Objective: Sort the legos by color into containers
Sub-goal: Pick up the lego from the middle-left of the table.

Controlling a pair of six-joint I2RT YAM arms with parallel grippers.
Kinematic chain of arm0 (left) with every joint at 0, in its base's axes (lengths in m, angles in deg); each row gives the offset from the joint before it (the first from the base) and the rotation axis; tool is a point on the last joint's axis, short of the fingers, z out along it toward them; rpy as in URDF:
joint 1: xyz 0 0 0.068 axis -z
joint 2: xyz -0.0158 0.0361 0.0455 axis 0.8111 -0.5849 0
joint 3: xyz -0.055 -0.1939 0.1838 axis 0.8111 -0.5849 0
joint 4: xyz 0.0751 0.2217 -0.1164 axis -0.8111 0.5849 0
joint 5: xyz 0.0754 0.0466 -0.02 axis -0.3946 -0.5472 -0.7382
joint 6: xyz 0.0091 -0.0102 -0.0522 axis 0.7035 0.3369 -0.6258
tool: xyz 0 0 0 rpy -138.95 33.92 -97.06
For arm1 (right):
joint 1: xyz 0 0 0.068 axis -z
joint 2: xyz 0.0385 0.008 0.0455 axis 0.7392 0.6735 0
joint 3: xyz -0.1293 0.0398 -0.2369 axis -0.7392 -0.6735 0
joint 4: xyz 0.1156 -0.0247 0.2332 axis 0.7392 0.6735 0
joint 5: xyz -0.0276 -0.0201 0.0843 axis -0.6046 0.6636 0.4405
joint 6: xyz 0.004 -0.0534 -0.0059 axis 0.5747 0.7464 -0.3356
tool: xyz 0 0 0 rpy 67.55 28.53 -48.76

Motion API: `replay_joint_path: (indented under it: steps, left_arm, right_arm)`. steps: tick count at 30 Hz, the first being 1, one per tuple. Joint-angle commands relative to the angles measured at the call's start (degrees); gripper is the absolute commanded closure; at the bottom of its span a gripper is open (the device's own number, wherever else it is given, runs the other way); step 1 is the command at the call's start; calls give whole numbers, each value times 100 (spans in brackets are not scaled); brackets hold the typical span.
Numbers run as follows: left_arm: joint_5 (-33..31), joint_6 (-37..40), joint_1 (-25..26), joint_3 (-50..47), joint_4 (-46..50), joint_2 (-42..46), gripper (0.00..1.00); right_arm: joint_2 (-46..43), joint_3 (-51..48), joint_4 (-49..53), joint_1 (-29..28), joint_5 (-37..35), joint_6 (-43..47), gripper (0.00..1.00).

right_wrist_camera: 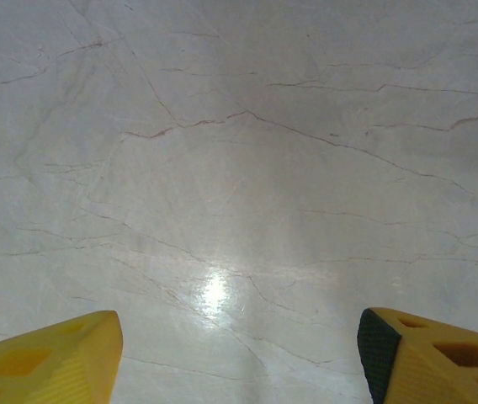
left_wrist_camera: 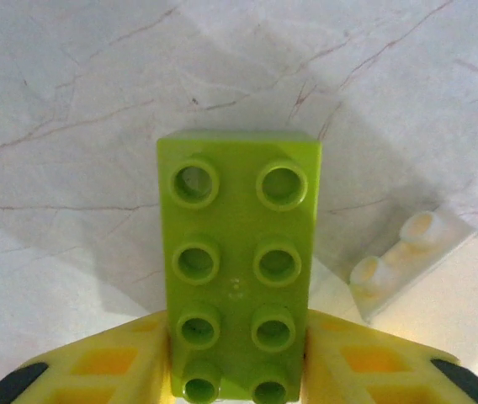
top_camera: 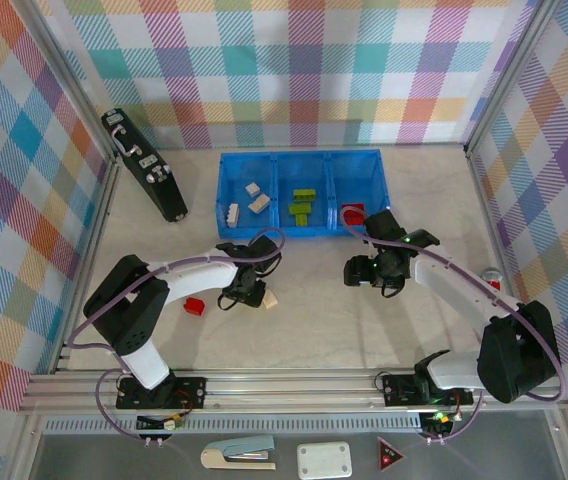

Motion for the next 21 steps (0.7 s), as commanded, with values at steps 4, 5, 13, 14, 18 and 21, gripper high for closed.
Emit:
replay_joint_path:
  steps: [4,5,13,14,18,21]
  left_arm:
    - [-74,108,-65,292,62,-69,66]
    - [-67,115,-74,343,94,-59,65]
    - [97,168,-69,1001,366,-112,66]
    - [123,179,-71,1115,395,-129,66]
    - [184,229,-63,1579,510,-243,66]
    - [263,258,-71,1982,583,-403,66]
  right_arm:
    - [-69,97,209,-39,-47,-102,25]
    - [-78,112,210,-39,-40,-97,25]
    - [-102,231,357,-39,-142,-72,25]
    - [-116,244,381,-39,-166,-70,25]
    - [-257,249,499,-39,-255,-82,25]
    - [-369,235,595,-39,-347,-77,25]
